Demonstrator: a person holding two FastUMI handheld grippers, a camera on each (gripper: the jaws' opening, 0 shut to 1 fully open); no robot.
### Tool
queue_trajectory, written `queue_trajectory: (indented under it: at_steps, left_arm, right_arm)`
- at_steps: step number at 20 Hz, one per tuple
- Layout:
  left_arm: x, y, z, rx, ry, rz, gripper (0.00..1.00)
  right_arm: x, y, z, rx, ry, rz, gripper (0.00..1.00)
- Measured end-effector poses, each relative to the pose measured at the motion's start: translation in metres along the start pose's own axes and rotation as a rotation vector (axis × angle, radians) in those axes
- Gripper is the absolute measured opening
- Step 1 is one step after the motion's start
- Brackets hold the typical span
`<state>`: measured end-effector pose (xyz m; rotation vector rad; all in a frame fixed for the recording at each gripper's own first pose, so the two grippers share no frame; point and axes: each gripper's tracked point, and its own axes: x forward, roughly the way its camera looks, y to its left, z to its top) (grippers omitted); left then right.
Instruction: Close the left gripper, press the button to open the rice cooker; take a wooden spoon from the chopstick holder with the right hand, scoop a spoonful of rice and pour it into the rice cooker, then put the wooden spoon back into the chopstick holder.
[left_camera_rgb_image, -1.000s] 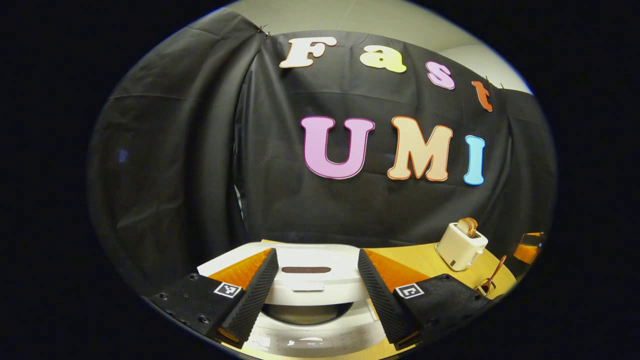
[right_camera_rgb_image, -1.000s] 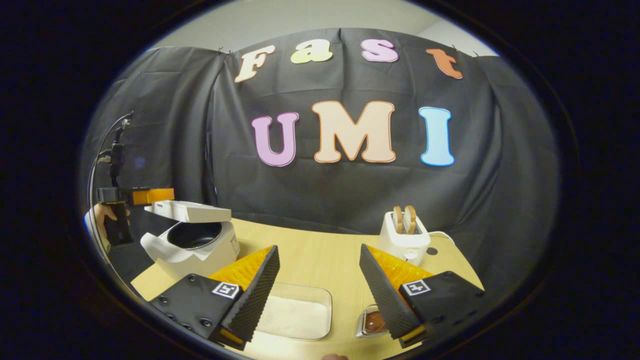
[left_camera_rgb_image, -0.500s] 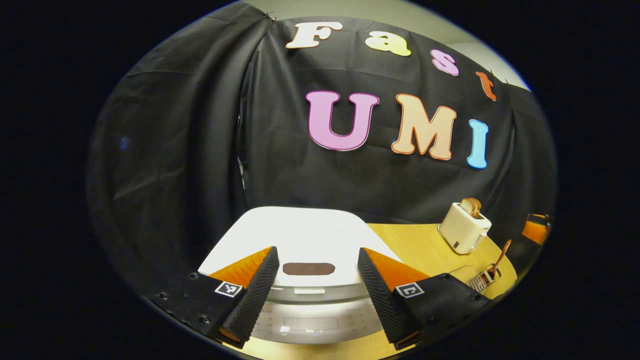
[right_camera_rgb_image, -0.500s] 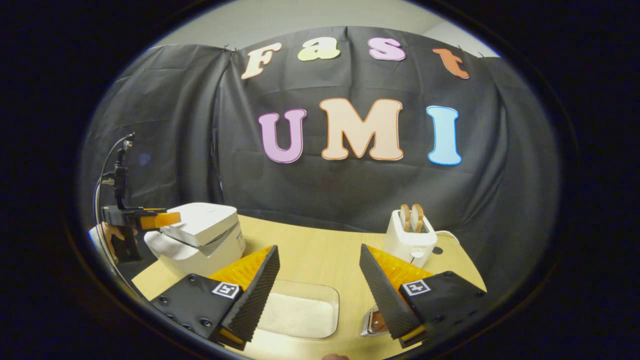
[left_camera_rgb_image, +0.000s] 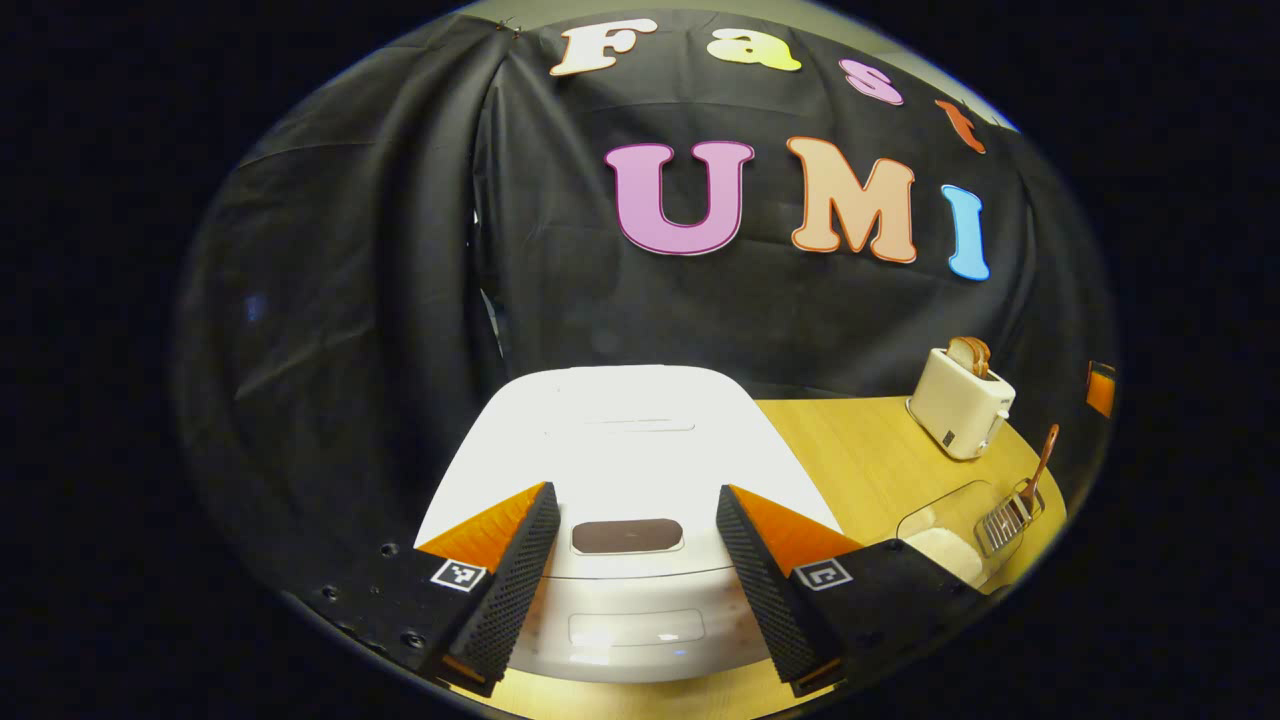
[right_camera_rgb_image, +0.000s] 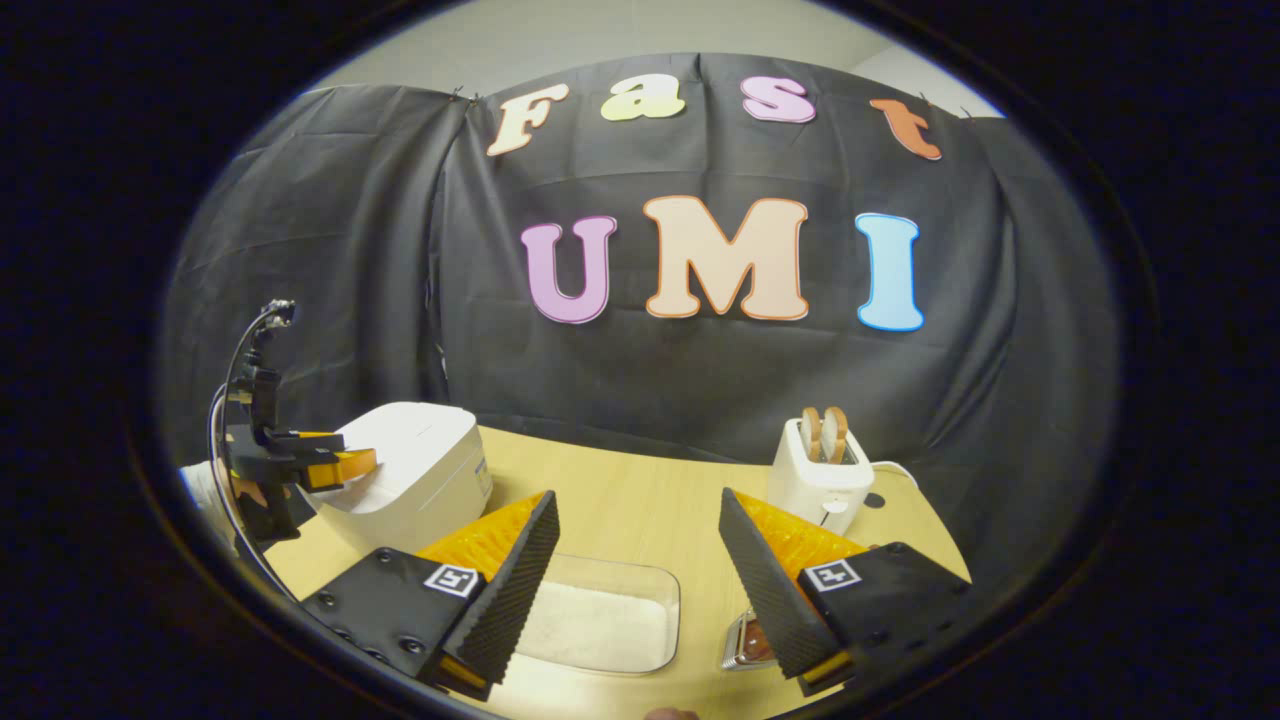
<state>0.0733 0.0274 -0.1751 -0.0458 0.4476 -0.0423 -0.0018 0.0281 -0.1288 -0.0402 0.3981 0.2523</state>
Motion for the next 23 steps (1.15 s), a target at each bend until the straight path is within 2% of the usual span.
queue_trajectory:
  at_steps: [2,3,5,6,8,11,18,23]
  left_arm:
    - [-0.004,-0.005,0.002,-0.038,-0.043,-0.027,0.94]
    - [-0.009,0.000,-0.002,-0.033,-0.035,-0.006,0.94]
    - [-0.022,0.007,0.013,0.042,-0.086,0.058,0.97]
    - [-0.035,0.001,0.029,0.072,-0.140,0.061,0.96]
    - [-0.061,-0.020,0.060,0.076,-0.245,0.020,0.96]
    - [-0.096,-0.042,0.077,0.096,-0.334,-0.009,0.95]
    - [-0.151,-0.060,0.102,0.071,-0.461,0.000,0.95]
    - [-0.158,-0.064,0.120,0.059,-0.494,-0.015,0.95]
  right_arm:
    - [-0.001,0.003,0.006,0.014,-0.019,0.004,0.99]
    - [-0.002,0.004,0.011,0.021,-0.037,0.004,1.00]
    - [-0.004,0.007,0.021,0.040,-0.077,-0.004,1.00]
    - [-0.003,0.007,0.024,0.048,-0.097,-0.011,1.00]
    - [-0.003,0.008,0.030,0.053,-0.132,-0.028,1.00]
    - [-0.008,0.012,0.040,0.051,-0.184,-0.044,0.99]
    - [-0.026,0.030,0.048,0.062,-0.259,-0.075,0.99]
    - [-0.036,0.047,0.058,0.044,-0.287,-0.062,0.99]
